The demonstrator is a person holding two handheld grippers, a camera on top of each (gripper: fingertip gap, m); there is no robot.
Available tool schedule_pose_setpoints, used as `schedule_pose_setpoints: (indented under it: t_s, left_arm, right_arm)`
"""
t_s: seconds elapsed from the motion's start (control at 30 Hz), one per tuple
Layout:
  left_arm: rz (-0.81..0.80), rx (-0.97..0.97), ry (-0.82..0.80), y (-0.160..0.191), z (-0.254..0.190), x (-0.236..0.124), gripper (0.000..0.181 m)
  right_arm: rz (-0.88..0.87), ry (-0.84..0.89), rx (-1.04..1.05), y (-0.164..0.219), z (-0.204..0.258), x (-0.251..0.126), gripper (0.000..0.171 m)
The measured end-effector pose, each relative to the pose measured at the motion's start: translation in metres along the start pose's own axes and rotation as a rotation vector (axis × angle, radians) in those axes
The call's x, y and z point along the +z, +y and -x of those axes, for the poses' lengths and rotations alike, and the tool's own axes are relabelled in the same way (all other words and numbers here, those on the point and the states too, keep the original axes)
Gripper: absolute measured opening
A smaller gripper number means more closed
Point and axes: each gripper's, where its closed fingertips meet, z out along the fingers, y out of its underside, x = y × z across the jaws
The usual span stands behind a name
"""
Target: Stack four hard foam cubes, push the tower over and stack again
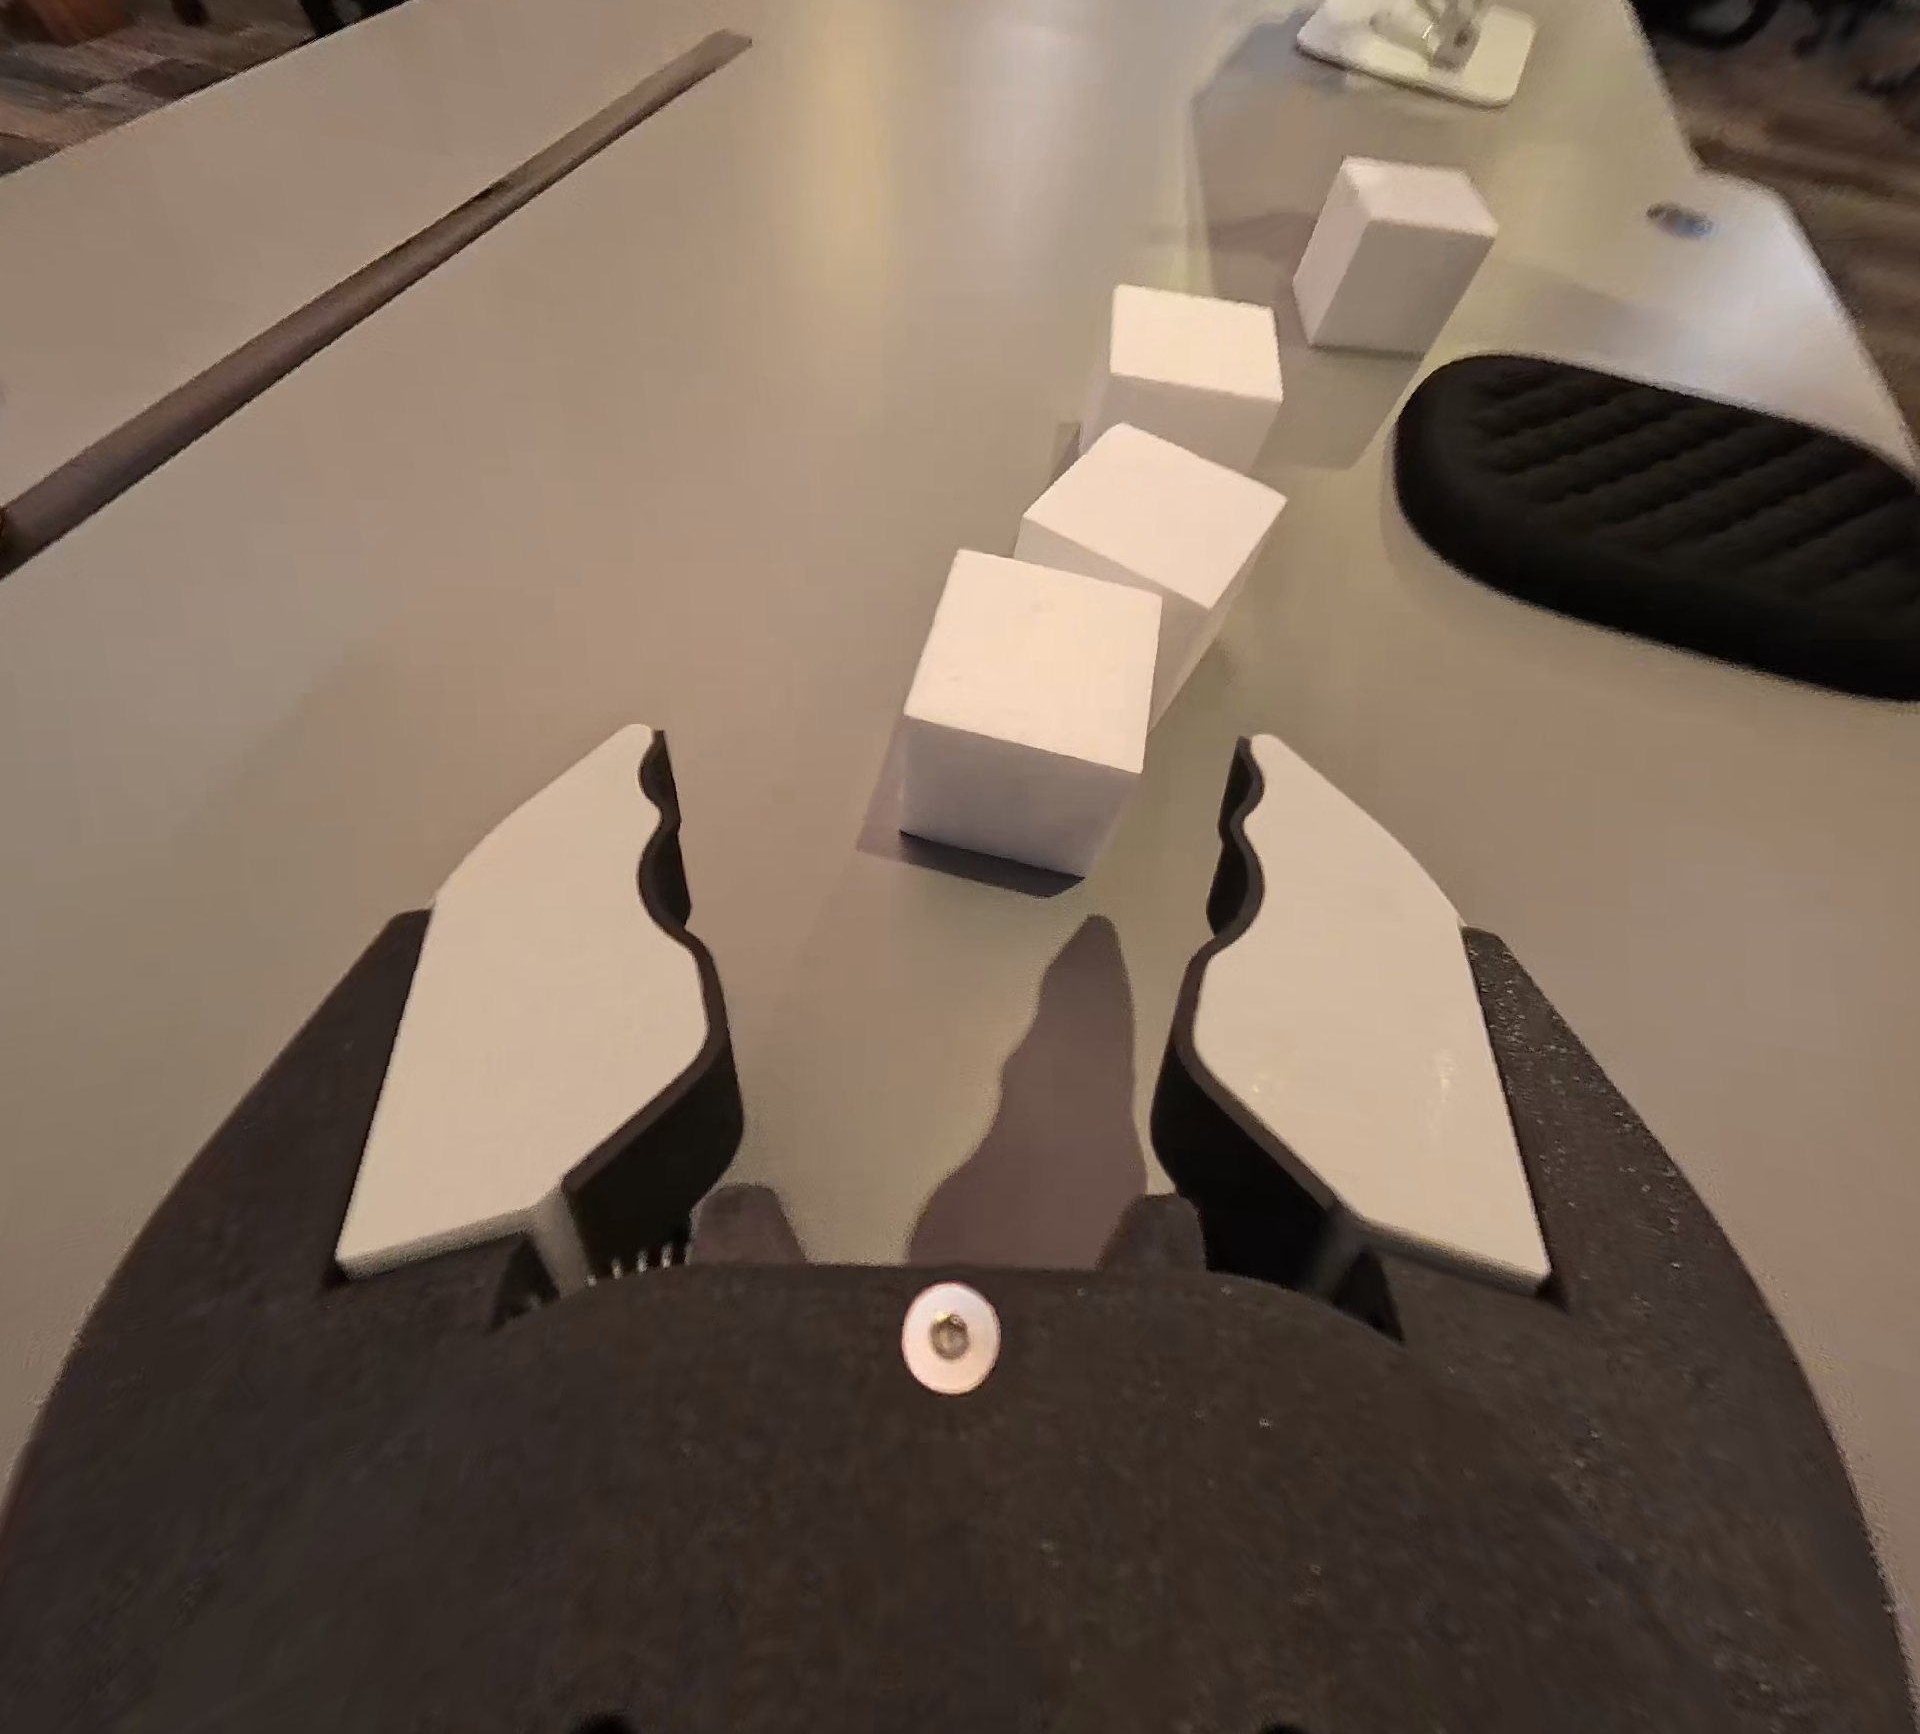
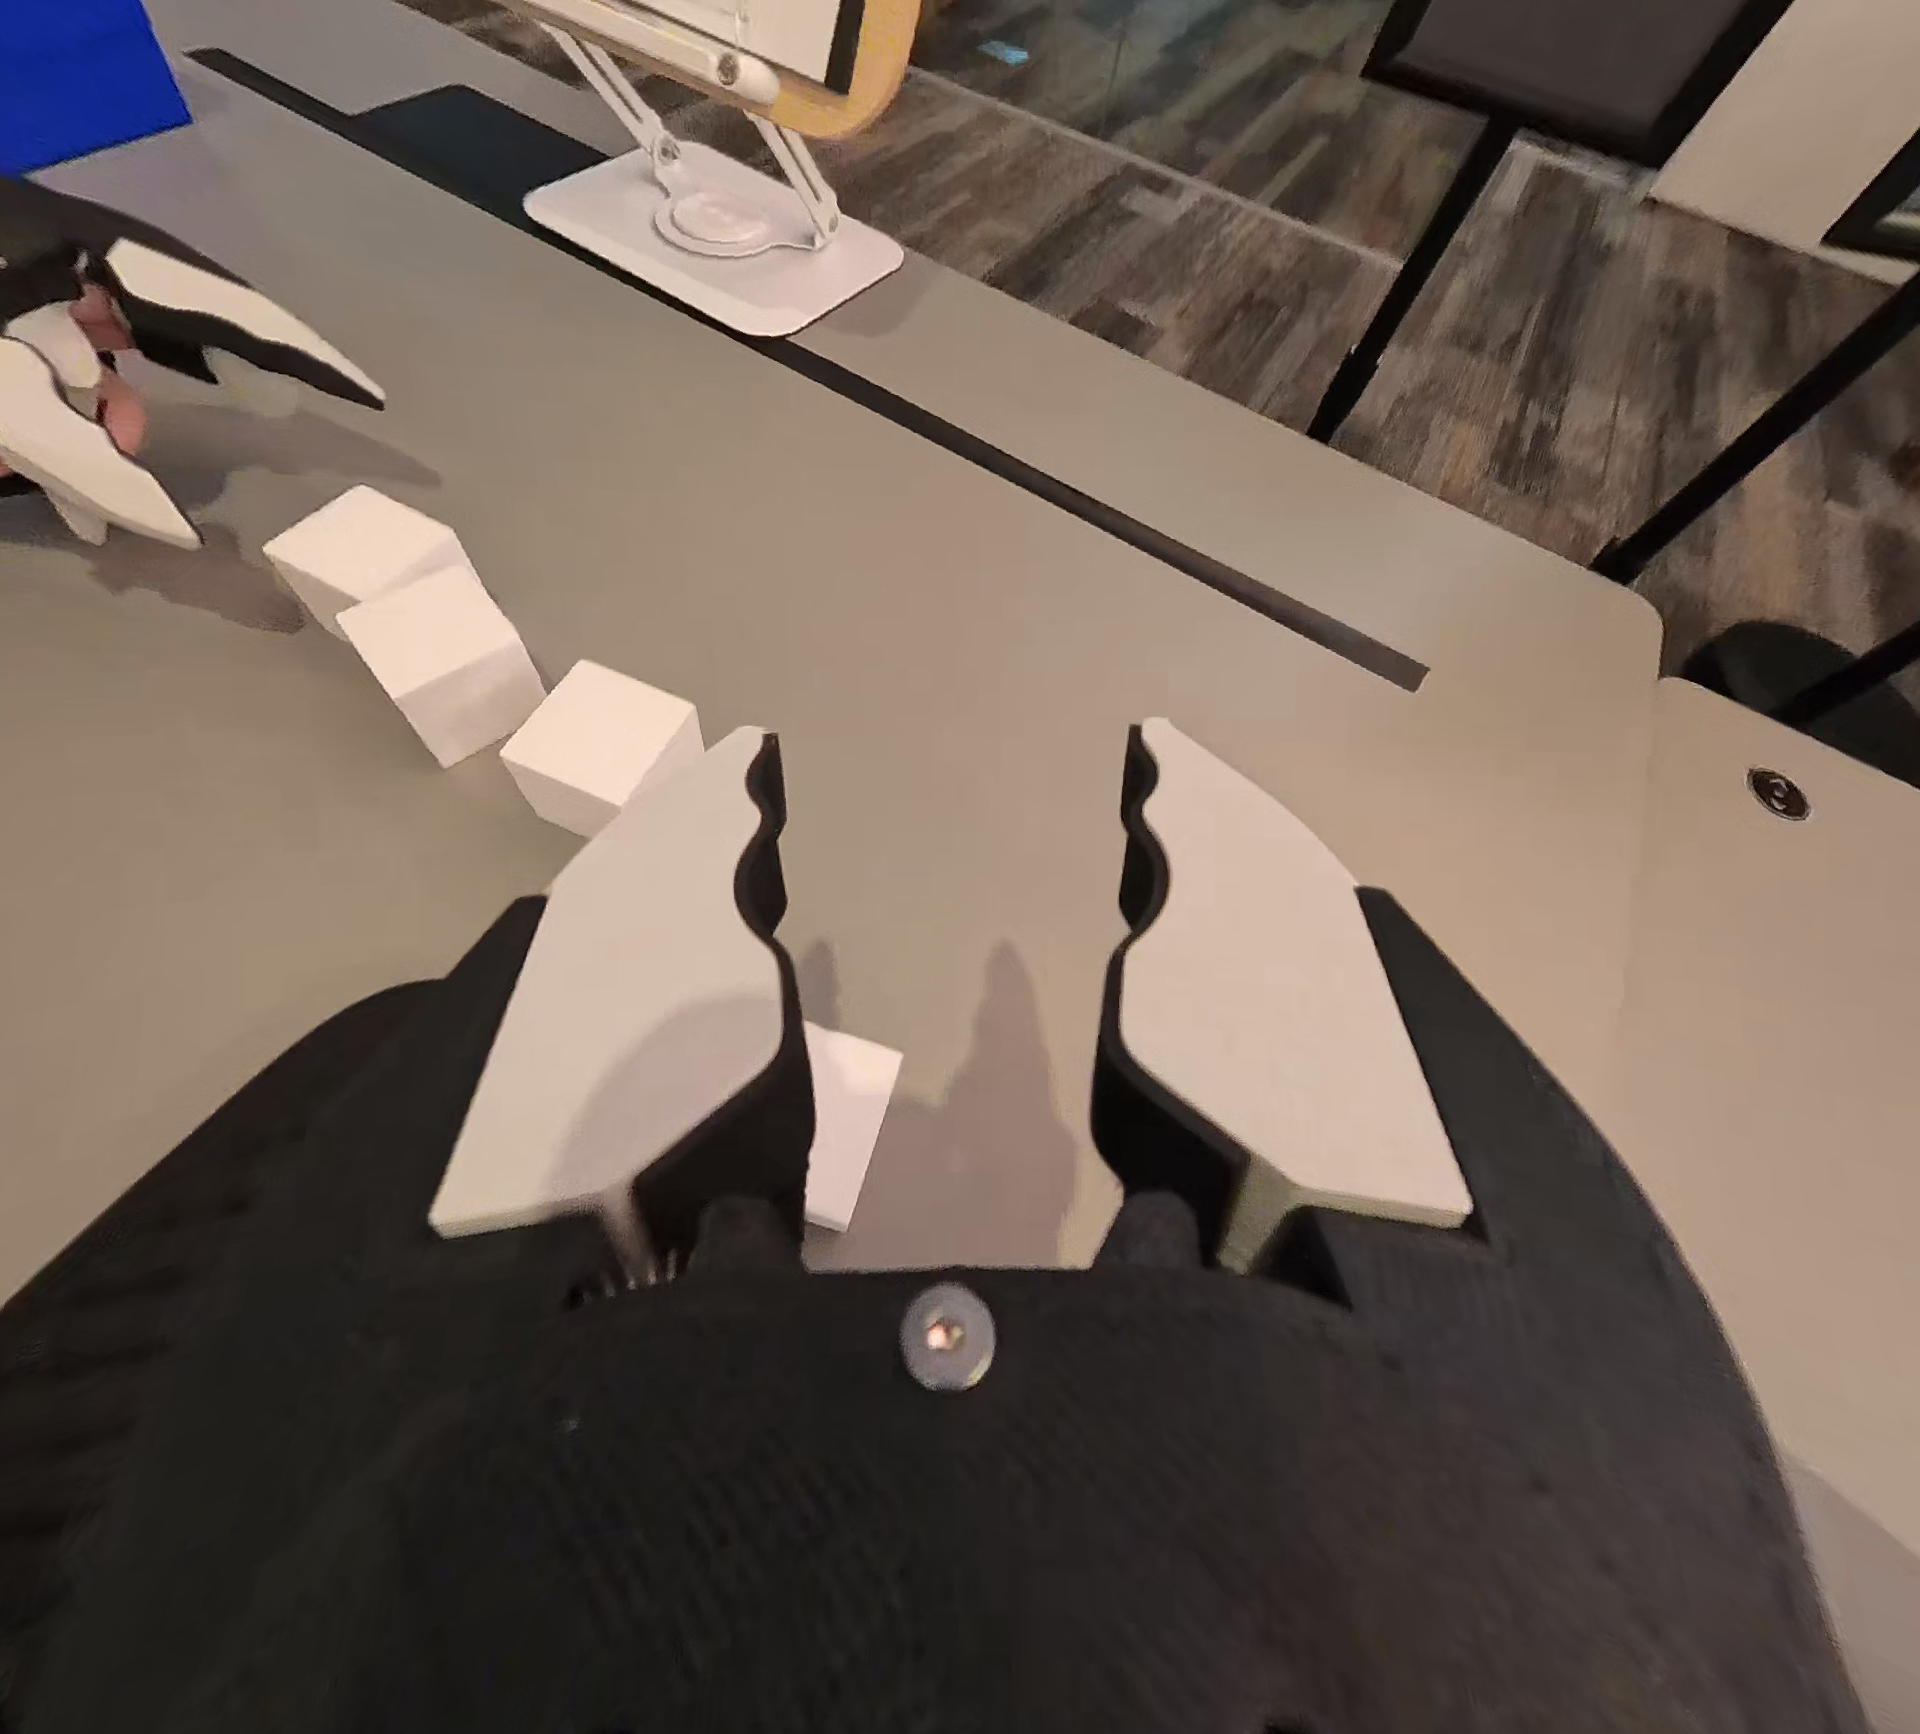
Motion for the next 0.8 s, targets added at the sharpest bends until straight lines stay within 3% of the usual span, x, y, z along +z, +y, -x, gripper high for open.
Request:
schedule_pose_setpoints:
  t_s: [0.4,0.7,0.8]
  left_arm:
    - [0.076,0.081,0.006,0.010,-0.006,0.028,0.092]
    - [0.123,0.135,-0.012,0.015,-0.007,0.035,0.065]
    - [0.132,0.141,-0.009,0.017,-0.008,0.035,0.056]
  right_arm:
    - [0.015,0.084,0.252,0.120,0.040,-0.002,0.086]
    - [0.151,0.082,0.266,0.148,0.049,0.022,0.086]
    - [0.207,0.071,0.268,0.159,0.052,0.031,0.077]
